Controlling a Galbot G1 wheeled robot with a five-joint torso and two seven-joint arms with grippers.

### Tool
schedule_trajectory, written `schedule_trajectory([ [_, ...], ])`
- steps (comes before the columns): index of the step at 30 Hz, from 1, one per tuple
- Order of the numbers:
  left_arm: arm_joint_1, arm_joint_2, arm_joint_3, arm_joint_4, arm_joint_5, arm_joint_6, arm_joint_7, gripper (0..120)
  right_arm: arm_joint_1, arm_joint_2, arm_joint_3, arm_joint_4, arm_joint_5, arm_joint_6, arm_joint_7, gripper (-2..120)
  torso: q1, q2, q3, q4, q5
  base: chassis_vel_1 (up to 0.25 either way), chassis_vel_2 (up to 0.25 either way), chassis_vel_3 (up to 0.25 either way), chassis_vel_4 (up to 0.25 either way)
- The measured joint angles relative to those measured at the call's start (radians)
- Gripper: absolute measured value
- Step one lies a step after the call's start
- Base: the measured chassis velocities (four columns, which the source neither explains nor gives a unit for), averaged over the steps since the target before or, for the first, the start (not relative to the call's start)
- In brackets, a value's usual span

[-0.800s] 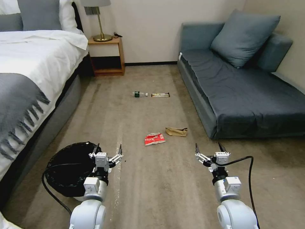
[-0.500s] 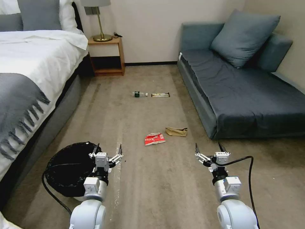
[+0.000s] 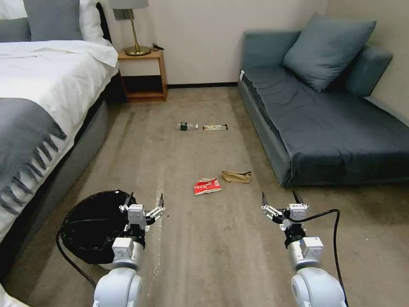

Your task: Pick up the trash bin, then pick up the garbage on the floor and place it into the trash bin.

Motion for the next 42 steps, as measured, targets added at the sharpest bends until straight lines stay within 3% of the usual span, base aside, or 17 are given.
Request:
schedule_trajectory([
  [7,0.009,-0.002,-0.017,-0.009,-0.016,-0.001,-0.010,100,0.000,-0.013,-0.007,0.004,0.016,-0.009,0.003,100,0.000,0.000,0.000,-0.0005,-0.0001,0.000,0.000,0.000,0.000],
  [9,0.039,-0.011,-0.075,-0.040,-0.067,-0.012,-0.044,100,0.001,-0.058,-0.028,0.025,0.066,-0.041,0.017,100,0.000,0.000,0.000,-0.0002,0.0000,0.000,0.000,0.000,0.000],
  [10,0.039,-0.011,-0.075,-0.040,-0.067,-0.012,-0.044,100,0.001,-0.058,-0.028,0.025,0.066,-0.041,0.017,100,0.000,0.000,0.000,-0.0002,0.0000,0.000,0.000,0.000,0.000],
  [15,0.142,-0.043,-0.269,-0.144,-0.247,-0.053,-0.167,100,0.005,-0.220,-0.107,0.102,0.255,-0.165,0.070,100,0.000,0.000,0.000,0.0001,0.0000,0.000,0.000,0.000,0.000],
  [16,0.142,-0.043,-0.269,-0.144,-0.247,-0.053,-0.167,100,0.005,-0.220,-0.107,0.102,0.255,-0.165,0.070,100,0.000,0.000,0.000,0.0001,0.0000,0.000,0.000,0.000,0.000],
  [18,0.178,-0.052,-0.340,-0.180,-0.312,-0.069,-0.209,100,0.006,-0.286,-0.139,0.134,0.332,-0.214,0.093,100,0.000,0.000,0.000,0.0006,0.0005,0.000,0.000,0.000,0.000],
  [19,0.187,-0.046,-0.354,-0.188,-0.329,-0.075,-0.208,100,0.007,-0.313,-0.152,0.147,0.363,-0.235,0.100,100,0.000,0.000,0.000,0.0005,0.0003,0.000,0.000,0.000,0.000],
  [24,0.196,-0.024,-0.371,-0.190,-0.346,-0.083,-0.200,100,0.012,-0.376,-0.167,0.174,0.437,-0.272,0.082,100,0.000,0.000,0.000,0.0000,-0.0002,0.000,0.000,0.000,0.000],
  [34,0.202,0.011,-0.386,-0.183,-0.350,-0.069,-0.202,98,0.013,-0.368,-0.165,0.166,0.440,-0.259,0.078,100,0.000,0.000,0.000,0.0000,0.0000,0.000,0.000,0.000,0.000],
  [36,0.205,0.020,-0.390,-0.183,-0.352,-0.052,-0.210,98,0.012,-0.366,-0.163,0.162,0.439,-0.255,0.077,100,0.000,0.000,0.000,0.0000,-0.0001,0.000,0.000,0.000,0.000],
  [40,0.221,0.080,-0.397,-0.194,-0.425,0.092,-0.275,99,0.010,-0.355,-0.158,0.143,0.435,-0.238,0.074,100,0.000,0.000,0.000,0.0000,-0.0001,0.000,0.000,0.000,0.000],
  [42,0.225,0.089,-0.398,-0.198,-0.452,0.114,-0.288,99,0.008,-0.353,-0.157,0.139,0.433,-0.234,0.073,100,0.000,0.000,0.000,0.0000,-0.0001,0.000,0.000,0.000,0.000],
])
